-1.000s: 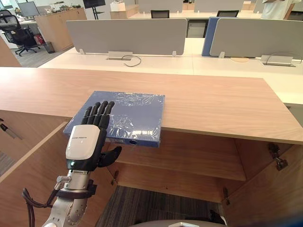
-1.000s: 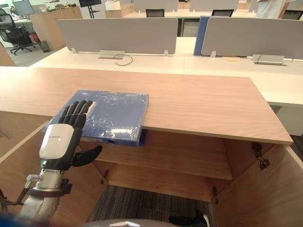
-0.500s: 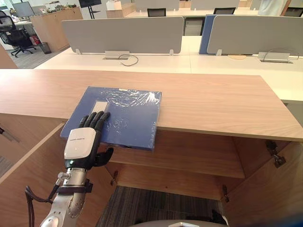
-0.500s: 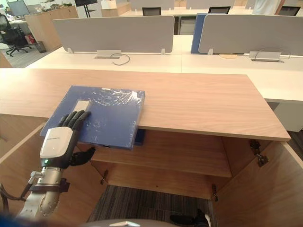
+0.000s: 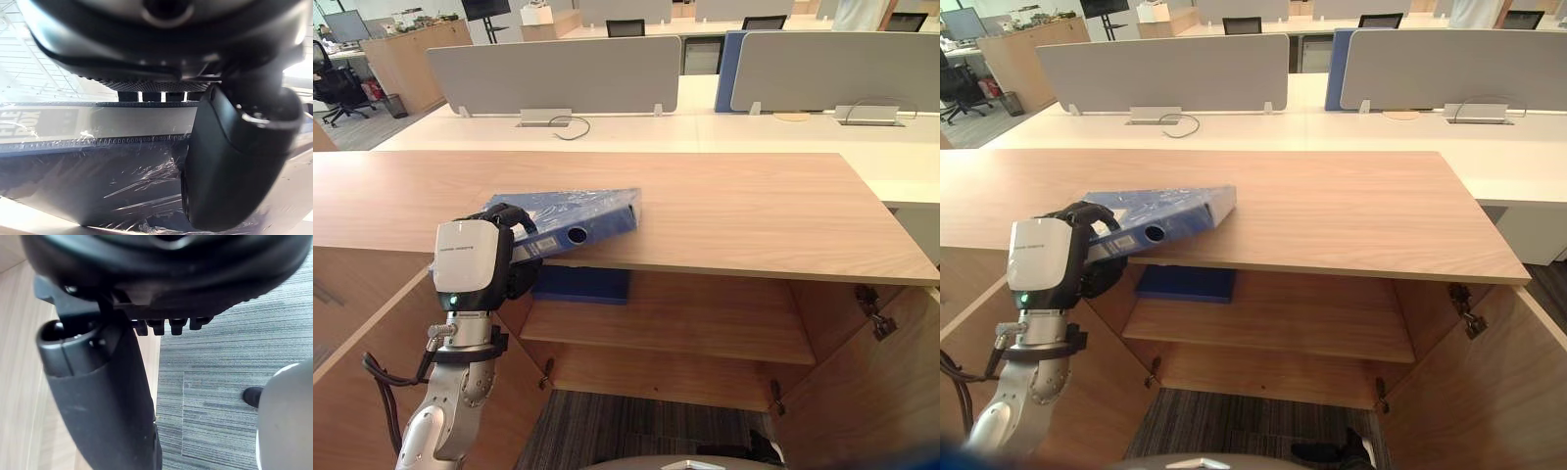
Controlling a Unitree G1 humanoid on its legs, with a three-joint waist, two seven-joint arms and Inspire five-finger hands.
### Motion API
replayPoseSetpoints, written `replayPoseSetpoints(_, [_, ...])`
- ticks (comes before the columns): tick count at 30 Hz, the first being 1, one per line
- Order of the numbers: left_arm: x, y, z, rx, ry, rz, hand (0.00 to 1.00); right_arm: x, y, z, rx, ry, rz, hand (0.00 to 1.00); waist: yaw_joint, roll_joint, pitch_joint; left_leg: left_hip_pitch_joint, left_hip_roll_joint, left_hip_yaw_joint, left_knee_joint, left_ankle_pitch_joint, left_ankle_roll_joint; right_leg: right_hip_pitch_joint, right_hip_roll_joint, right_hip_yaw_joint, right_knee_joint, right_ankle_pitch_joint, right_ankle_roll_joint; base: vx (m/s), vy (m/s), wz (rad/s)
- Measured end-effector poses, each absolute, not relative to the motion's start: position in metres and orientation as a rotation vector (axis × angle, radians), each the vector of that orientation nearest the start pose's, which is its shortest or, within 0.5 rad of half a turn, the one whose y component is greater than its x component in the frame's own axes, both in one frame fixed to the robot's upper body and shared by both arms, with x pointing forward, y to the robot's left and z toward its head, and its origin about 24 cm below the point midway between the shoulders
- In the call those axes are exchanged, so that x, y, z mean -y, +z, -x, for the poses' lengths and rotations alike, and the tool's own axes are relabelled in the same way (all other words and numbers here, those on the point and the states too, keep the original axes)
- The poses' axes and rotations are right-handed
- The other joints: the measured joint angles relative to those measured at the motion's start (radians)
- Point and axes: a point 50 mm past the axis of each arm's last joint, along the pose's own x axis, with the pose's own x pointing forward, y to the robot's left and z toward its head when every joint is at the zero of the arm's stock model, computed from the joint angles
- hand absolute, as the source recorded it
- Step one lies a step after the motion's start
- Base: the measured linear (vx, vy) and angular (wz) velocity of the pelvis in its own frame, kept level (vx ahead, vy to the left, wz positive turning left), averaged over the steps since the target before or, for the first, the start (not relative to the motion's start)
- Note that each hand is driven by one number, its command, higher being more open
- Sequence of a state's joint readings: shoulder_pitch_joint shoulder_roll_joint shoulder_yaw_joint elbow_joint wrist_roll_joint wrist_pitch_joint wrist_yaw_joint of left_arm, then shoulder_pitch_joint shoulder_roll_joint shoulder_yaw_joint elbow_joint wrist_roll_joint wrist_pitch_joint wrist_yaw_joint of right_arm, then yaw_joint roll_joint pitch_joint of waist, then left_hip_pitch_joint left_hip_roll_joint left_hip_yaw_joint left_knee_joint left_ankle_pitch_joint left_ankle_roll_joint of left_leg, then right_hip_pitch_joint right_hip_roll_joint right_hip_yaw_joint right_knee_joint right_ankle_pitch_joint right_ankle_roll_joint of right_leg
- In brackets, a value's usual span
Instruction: Walk over to the cabinet, pick up the folder, carry it to the office cabinet, place the folder inside the office cabinet, then close the office cabinet door
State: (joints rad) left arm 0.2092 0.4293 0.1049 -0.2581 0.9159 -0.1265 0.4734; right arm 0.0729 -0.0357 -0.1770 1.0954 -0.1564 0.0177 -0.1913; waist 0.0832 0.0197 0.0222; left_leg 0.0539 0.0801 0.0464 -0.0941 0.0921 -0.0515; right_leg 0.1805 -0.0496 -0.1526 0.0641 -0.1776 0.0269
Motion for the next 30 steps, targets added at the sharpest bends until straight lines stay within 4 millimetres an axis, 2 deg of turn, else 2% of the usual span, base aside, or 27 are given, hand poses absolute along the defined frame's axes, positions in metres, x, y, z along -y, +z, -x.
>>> replayPoseSetpoints(3, [-0.231,0.106,-0.205,0.465,0.396,-1.302,0.0,0.194,-0.166,-0.084,-1.18,-0.272,0.177,1.0,-0.003,-0.002,0.002,-0.001,-0.001,0.001,0.0,-0.002,0.0,0.001,-0.001,0.001,-0.004,0.0,0.0,0.0,0.0,0.0])
replayPoseSetpoints(7, [-0.211,0.106,-0.197,0.48,0.419,-1.175,0.0,0.193,-0.166,-0.084,-1.184,-0.276,0.171,1.0,-0.003,-0.007,0.005,-0.001,-0.001,0.007,0.0,-0.005,-0.001,-0.001,0.0,0.01,-0.008,0.0,0.0,0.01,0.001,-0.04])
replayPoseSetpoints(9, [-0.198,0.107,-0.191,0.488,0.439,-1.007,0.0,0.194,-0.166,-0.083,-1.19,-0.293,0.156,1.0,-0.003,-0.007,0.005,0.001,0.0,0.022,0.0,-0.008,0.0,-0.006,0.0,0.023,-0.007,0.001,0.002,0.01,0.011,-0.19])
replayPoseSetpoints(13, [-0.172,0.113,-0.181,0.495,0.409,-0.457,0.0,0.194,-0.166,-0.081,-1.185,-0.395,0.052,1.0,-0.005,-0.008,0.004,0.007,0.018,0.099,0.006,-0.009,0.0,-0.043,0.007,0.095,0.013,0.015,0.002,-0.01,0.022,-0.5])
replayPoseSetpoints(15, [-0.168,0.112,-0.18,0.469,0.351,-0.193,0.0,0.194,-0.163,-0.081,-1.149,-0.448,0.012,1.0,-0.015,-0.01,0.004,0.025,0.031,0.159,0.006,-0.014,-0.007,-0.061,0.015,0.149,0.026,0.022,0.002,-0.06,0.017,-0.75])
replayPoseSetpoints(16, [-0.168,0.11,-0.179,0.455,0.336,-0.115,0.0,0.194,-0.161,-0.082,-1.13,-0.463,0.001,1.0,-0.022,-0.009,0.005,0.032,0.035,0.173,0.007,-0.02,-0.008,-0.064,0.018,0.165,0.028,0.025,0.003,-0.08,0.016,-0.74])
replayPoseSetpoints(18, [-0.169,0.103,-0.175,0.41,0.29,0.137,0.0,0.191,-0.154,-0.082,-1.064,-0.525,-0.054,1.0,-0.053,-0.02,0.011,0.04,0.047,0.228,0.033,-0.048,-0.005,-0.082,0.025,0.218,0.046,0.029,0.004,-0.09,0.015,-0.72])
replayPoseSetpoints(19, [-0.169,0.101,-0.173,0.396,0.276,0.172,0.0,0.189,-0.152,-0.082,-1.046,-0.541,-0.068,1.0,-0.053,-0.022,0.013,0.039,0.053,0.246,0.046,-0.06,-0.006,-0.093,0.028,0.234,0.053,0.028,0.005,-0.11,0.012,-0.78])
replayPoseSetpoints(22, [-0.168,0.072,-0.167,0.245,0.26,0.335,0.0,0.186,-0.128,-0.091,-0.892,-0.574,-0.096,1.0,-0.066,-0.028,0.035,0.046,0.068,0.334,0.082,-0.095,-0.006,-0.137,0.038,0.322,0.094,0.021,0.019,-0.09,0.015,-0.93])
replayPoseSetpoints(26, [-0.174,0.072,-0.154,0.246,0.287,0.363,0.0,0.197,-0.076,-0.114,-0.616,-0.662,-0.083,1.0,-0.076,-0.014,0.048,0.06,0.065,0.429,0.084,-0.106,-0.012,-0.198,0.049,0.402,0.145,0.016,0.033,-0.06,0.033,-0.62])
replayPoseSetpoints(29, [-0.179,0.07,-0.147,0.237,0.328,0.377,0.0,0.196,-0.044,-0.126,-0.46,-0.687,-0.102,1.0,-0.077,-0.009,0.047,0.081,0.071,0.475,0.101,-0.115,-0.016,-0.202,0.059,0.44,0.157,0.016,0.035,0.0,0.003,-0.48])
replayPoseSetpoints(30, [-0.18,0.07,-0.146,0.238,0.333,0.382,0.0,0.195,-0.039,-0.127,-0.436,-0.688,-0.109,1.0,-0.077,-0.008,0.047,0.083,0.072,0.483,0.106,-0.117,-0.014,-0.202,0.061,0.446,0.158,0.016,0.035,0.0,-0.02,-0.37])
